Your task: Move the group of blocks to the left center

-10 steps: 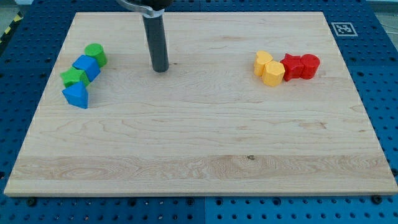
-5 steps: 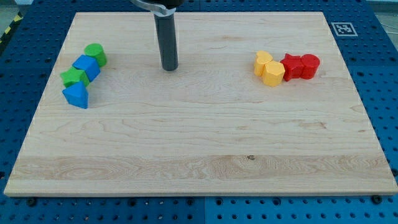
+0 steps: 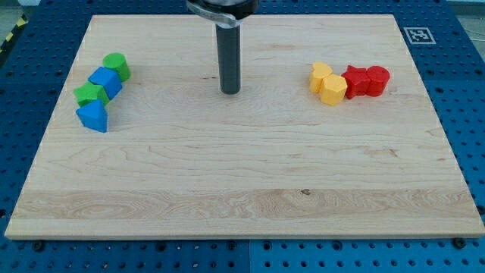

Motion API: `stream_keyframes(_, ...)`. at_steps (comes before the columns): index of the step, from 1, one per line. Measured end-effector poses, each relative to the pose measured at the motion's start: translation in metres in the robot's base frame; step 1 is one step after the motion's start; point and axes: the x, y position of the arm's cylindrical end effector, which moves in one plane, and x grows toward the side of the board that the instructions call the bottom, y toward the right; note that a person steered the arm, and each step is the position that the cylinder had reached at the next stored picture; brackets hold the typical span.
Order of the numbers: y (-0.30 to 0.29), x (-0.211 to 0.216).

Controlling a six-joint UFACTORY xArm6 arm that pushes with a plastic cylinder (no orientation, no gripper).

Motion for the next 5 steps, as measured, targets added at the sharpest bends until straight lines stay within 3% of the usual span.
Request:
stream_keyframes(1, -0.036, 0.002)
stream_keyframes(3, -0.120, -0.032)
stream_keyframes(5, -0.164, -0.043)
